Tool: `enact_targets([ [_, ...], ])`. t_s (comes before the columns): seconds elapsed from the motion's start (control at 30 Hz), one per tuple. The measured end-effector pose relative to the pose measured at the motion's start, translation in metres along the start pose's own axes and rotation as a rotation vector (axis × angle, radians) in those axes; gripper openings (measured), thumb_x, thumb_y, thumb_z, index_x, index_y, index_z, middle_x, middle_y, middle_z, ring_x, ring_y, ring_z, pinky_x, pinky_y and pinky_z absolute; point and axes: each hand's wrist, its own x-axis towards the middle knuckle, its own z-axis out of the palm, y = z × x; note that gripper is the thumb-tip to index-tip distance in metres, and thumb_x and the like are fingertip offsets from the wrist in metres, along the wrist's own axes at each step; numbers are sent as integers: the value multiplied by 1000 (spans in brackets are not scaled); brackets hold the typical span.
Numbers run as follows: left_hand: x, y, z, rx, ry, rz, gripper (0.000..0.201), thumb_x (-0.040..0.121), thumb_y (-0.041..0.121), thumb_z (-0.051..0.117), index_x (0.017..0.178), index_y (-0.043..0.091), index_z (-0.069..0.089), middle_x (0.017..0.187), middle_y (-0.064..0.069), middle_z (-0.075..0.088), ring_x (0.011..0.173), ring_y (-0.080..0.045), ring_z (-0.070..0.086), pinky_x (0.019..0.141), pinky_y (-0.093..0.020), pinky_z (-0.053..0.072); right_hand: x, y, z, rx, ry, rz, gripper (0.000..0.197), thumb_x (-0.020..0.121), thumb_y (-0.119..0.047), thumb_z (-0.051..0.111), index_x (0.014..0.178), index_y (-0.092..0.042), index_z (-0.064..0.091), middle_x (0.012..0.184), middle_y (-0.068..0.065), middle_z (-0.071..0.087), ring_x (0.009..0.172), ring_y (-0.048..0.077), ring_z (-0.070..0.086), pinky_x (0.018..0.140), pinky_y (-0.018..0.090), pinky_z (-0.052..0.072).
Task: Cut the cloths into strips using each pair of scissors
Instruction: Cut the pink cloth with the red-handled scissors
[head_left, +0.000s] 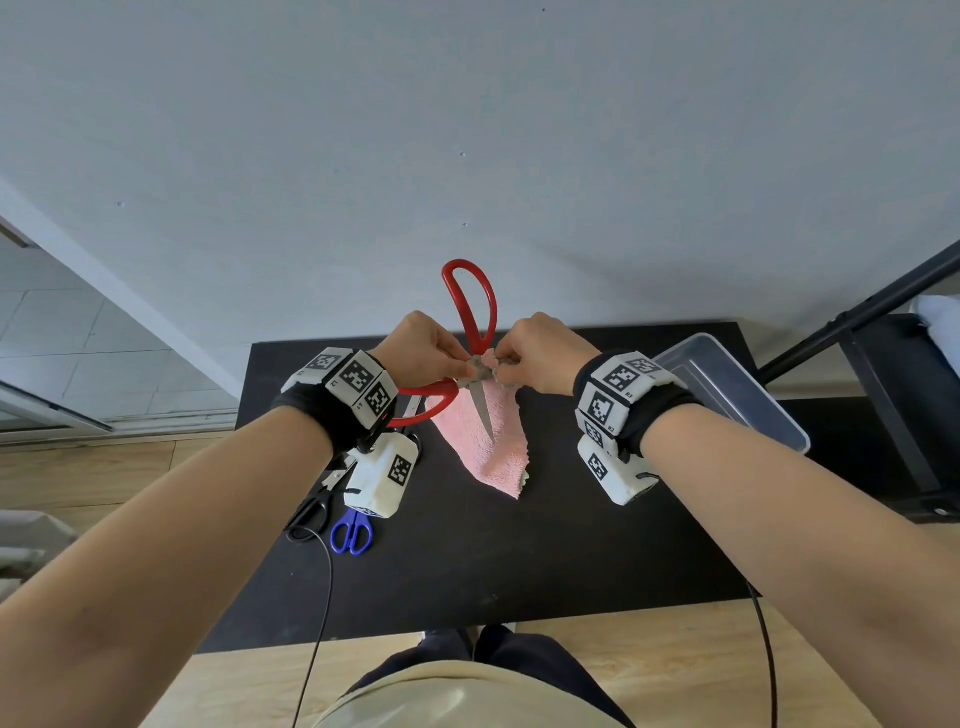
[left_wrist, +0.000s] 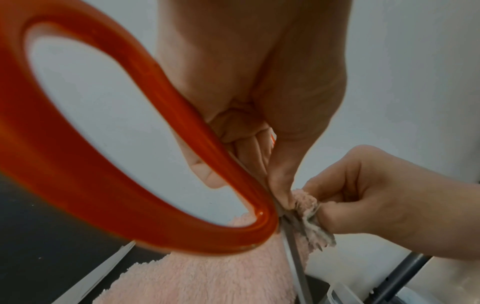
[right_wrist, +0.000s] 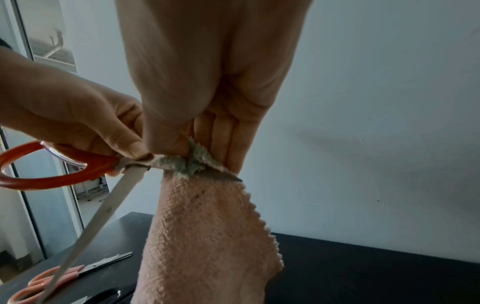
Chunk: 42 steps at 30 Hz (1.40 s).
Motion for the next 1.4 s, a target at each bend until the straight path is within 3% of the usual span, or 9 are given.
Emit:
enact_targets([
  [0.23,-8,-19,-12,-48,-12,-41,4,79,12,75,82,10,77,57,5,66,44,1,55,49,-8,44,-6,39,-7,66,-4,117,36,79,-8,56,47,-8,39,50,3,33,50,16,29,52,28,25],
  [0.33,-11,-23,-14,-67,-16,-25,9,80,16,75,86,11,77,71,-4,71,57,-5,60,57,-10,50,-8,49,-9,173,18,155,22,80,-6,58,61,5,57,52,3,38,53,14,32,55,28,27],
  [0.43,-13,-22,-13,-106,-17,-11,14,81,14,73,93,8,76,77,-5,73,61,-6,64,62,-11,52,-7,50,-13,295,17,117,16,86,-7,59,78,-3,72,67,14,63,64,13,51,65,29,44],
  [0.67,-17,-15,-15,-165,-13,-3,9,81,12,73,90,11,75,63,4,69,50,0,60,55,-9,47,-3,35,-25,495,26,25,26,89,-26,64,94,-1,73,95,28,67,79,22,58,89,46,51],
  [0.83,-19,-4,-12,-134,2,32,7,80,17,75,85,12,76,51,11,65,42,2,55,48,-7,42,0,10,-19,400,-69,-27,31,79,-37,73,90,-9,77,81,15,70,64,8,52,62,21,44],
  [0.97,-16,0,-10,-106,29,55,12,78,20,77,84,10,77,55,9,67,45,2,56,48,-6,43,6,6,-6,384,-13,-28,44,72,-37,79,87,4,73,90,26,68,66,14,50,65,28,42],
  [1.13,-16,0,-8,-102,7,33,11,76,19,78,83,10,76,53,8,65,43,2,55,48,-6,43,1,12,-10,325,-46,6,20,80,-19,74,89,-1,75,69,2,67,60,2,54,59,12,44],
  [1.27,-14,-3,-11,-65,-32,28,13,79,14,76,90,8,76,52,10,65,45,2,56,50,-6,43,-3,23,-11,292,-72,36,11,82,-9,70,72,-9,73,52,-10,56,49,3,47,54,16,36],
  [1.4,-13,-3,-14,-36,-51,28,12,79,14,75,90,9,77,50,11,64,44,2,55,49,-5,42,-4,27,-10,283,-95,38,15,83,-13,70,96,-6,74,66,-16,59,61,1,54,58,12,37],
])
